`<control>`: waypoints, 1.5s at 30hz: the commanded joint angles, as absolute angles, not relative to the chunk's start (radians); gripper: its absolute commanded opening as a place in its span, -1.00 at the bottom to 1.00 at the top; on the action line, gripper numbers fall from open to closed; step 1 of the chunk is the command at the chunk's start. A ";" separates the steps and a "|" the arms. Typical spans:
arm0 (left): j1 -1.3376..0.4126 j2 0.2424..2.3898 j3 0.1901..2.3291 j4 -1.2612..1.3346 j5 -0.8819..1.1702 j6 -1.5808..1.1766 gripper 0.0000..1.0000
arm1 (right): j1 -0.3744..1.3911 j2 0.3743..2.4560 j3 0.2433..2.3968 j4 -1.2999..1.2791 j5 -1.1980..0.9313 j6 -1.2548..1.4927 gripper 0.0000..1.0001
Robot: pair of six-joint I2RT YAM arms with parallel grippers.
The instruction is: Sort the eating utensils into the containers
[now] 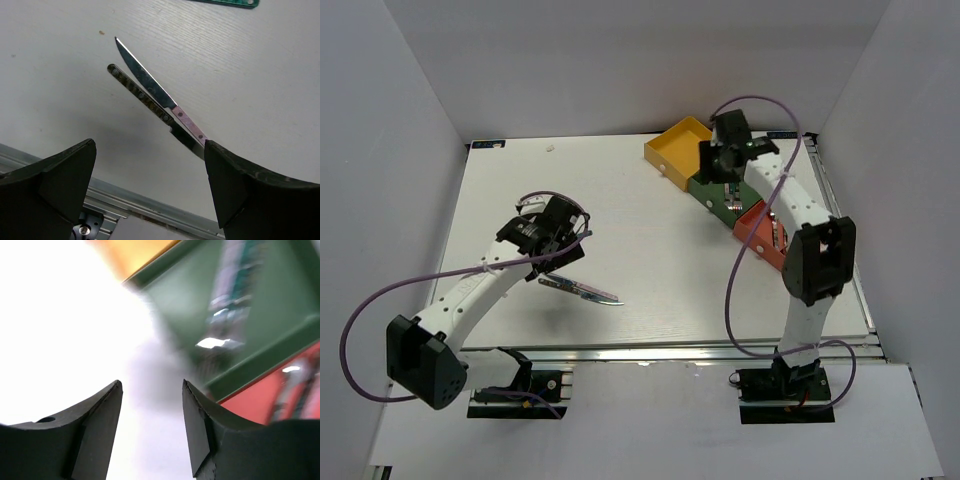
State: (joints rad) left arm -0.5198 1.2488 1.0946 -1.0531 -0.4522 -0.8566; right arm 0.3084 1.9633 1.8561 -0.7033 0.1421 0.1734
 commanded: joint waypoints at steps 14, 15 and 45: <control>-0.404 1.613 1.259 -1.003 -0.577 -1.186 0.63 | 0.502 1.596 1.385 -0.565 0.026 0.307 0.14; -0.399 1.650 1.293 -1.020 -0.593 -1.243 0.64 | 0.502 1.579 1.375 -0.565 0.028 0.319 0.14; -0.373 2.145 1.456 -0.839 -0.522 -1.457 -0.96 | 0.477 1.315 1.219 -0.473 -0.222 0.416 0.79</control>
